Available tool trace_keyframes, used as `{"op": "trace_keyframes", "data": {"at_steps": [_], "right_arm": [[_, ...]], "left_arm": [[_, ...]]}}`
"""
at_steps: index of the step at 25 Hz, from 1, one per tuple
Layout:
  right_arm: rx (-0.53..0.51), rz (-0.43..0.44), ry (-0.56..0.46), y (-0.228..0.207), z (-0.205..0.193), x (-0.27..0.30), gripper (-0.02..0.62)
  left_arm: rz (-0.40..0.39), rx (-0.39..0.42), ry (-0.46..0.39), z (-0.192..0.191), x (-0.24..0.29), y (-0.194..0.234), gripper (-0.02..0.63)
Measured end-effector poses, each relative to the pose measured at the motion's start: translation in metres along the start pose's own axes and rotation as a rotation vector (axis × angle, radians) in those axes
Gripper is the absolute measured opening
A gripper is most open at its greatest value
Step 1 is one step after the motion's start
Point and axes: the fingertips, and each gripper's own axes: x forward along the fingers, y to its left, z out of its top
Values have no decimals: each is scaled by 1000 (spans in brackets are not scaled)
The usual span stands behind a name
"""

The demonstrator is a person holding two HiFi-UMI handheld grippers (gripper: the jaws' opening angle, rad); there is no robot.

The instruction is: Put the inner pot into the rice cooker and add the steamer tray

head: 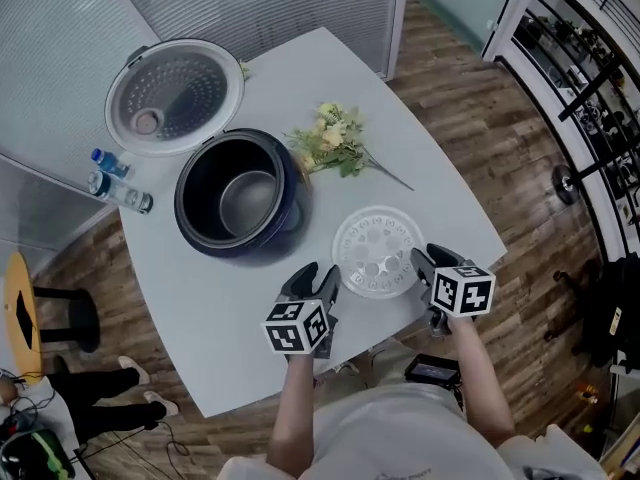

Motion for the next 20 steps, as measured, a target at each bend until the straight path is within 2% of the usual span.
{"op": "trace_keyframes", "data": {"at_steps": [7, 13, 20], "right_arm": [[-13, -5, 64, -32, -10, 27, 170], [-26, 15, 102, -41, -20, 42, 170], [-25, 25, 132, -46, -25, 54, 169]], "left_arm": [[45, -31, 72, -29, 32, 14, 189], [61, -83, 102, -51, 46, 16, 181], [65, -102, 134, -61, 59, 17, 170]]}}
